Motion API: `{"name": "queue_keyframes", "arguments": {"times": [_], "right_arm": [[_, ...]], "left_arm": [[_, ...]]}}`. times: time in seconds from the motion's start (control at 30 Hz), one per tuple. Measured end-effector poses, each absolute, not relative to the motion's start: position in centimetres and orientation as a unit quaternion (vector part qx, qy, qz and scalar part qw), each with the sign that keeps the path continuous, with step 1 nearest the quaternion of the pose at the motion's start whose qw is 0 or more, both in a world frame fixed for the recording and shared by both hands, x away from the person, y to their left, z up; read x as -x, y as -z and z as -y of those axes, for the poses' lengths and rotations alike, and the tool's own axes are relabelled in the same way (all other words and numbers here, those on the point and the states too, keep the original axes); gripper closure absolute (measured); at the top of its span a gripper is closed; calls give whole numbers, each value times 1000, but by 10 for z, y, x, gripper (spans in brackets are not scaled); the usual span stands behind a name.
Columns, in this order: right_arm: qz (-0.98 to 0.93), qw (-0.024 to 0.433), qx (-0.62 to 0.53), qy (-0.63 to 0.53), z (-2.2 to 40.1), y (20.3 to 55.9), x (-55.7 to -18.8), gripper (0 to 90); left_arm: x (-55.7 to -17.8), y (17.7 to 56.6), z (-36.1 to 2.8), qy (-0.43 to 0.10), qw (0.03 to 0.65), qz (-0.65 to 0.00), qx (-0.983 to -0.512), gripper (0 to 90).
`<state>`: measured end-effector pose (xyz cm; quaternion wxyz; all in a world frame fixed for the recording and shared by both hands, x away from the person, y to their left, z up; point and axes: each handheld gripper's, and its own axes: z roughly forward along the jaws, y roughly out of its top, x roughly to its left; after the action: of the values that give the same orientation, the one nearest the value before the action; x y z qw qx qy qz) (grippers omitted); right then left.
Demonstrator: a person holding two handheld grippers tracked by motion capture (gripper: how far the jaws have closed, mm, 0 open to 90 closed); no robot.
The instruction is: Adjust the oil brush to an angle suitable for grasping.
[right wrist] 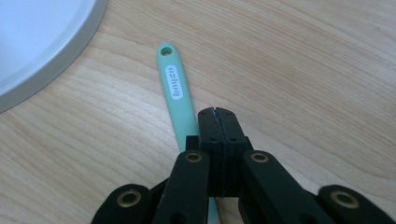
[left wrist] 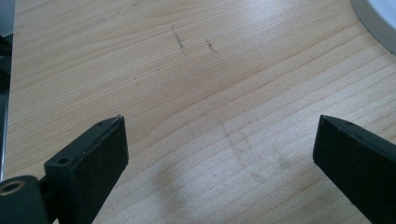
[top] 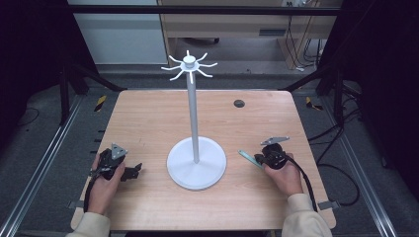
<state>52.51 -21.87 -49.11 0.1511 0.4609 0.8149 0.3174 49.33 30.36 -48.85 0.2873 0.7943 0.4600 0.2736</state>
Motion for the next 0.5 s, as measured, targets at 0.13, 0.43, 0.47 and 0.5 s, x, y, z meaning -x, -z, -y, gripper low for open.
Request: {"name": "queue_keyframes", "arguments": {"times": [0.13,0.43,0.47,0.5], "right_arm": [[-820,143,-455,-316,216,490,-523,900],[-832,161,-445,-290,217,474,-518,900],[-832,161,-445,-290,217,474,-518,900],[-834,160,-445,-284,217,472,-517,900]], "left_arm": [[-493,488,-304,-273,287,-460,-795,28],[-494,489,-304,-271,283,-459,-798,29],[-493,489,-304,-271,283,-459,-798,29],[-493,489,-304,-271,283,-459,-797,29]]}}
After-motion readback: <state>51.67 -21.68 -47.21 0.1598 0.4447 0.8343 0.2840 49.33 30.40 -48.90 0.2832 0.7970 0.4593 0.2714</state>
